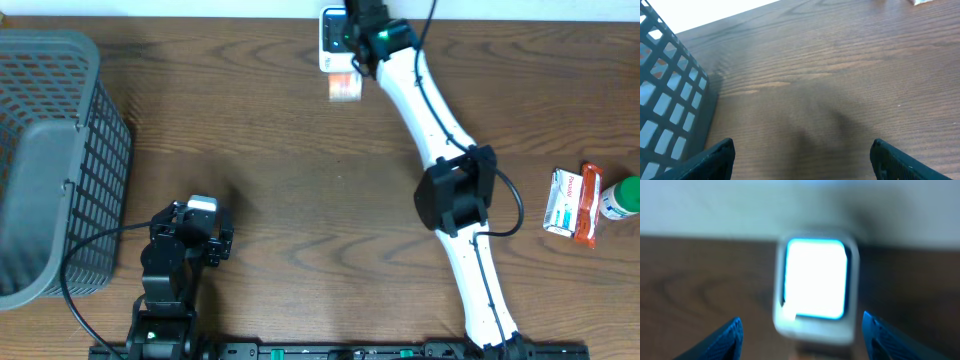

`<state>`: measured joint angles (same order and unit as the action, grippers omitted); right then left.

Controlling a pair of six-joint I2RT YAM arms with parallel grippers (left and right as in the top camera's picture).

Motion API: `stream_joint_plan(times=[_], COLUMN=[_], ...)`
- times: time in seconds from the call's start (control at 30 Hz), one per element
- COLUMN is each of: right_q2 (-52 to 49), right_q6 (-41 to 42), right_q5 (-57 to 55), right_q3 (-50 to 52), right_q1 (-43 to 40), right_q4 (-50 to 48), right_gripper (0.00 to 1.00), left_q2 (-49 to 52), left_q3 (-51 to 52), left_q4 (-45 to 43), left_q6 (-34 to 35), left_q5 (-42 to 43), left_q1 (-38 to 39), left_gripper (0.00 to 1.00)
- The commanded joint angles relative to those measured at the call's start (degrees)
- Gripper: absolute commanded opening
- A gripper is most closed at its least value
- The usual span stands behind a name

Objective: Scan the item barcode

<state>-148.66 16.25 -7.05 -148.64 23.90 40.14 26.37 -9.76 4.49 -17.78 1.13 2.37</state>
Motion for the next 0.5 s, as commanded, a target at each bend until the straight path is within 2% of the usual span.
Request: stream_joint_plan(times=[0.0,0.13,0.23,0.33,0.47], right_q2=[-1.9,-2.5,-1.9,-0.6,0.2], right_q6=[-4.3,-4.3,-4.3,-3.5,-1.0], right_q5=[-9.8,-11.7,-11.9,-12.0,-11.9], right_q3=[0.4,0.4,0.3,0.3,0.3], right_q1=[2.3,3.3,4.3,4.9,5.0], right_q4=[-5.8,-6.4,-3.2,4.1,15.3], right_gripper=[0.73,0.76,0.83,0.92,0.94], left_q2=[-0.3,-0.3,-0.3,-0.3,-0.3], left_q3=[-0.1,-0.1,-0.1,-0.1,-0.1], left_q4=[-0.2,-0.2,-0.2,-0.2,-0.2], left_q6=[0.5,0.5,0.5,0.5,0.5], left_q5=[-0.5,-0.5,-0.5,-0.5,-0.5], left_q1=[0.2,0.2,0.2,0.2,0.2], left_gripper=[0.87,0.87,0.87,0.87,0.87])
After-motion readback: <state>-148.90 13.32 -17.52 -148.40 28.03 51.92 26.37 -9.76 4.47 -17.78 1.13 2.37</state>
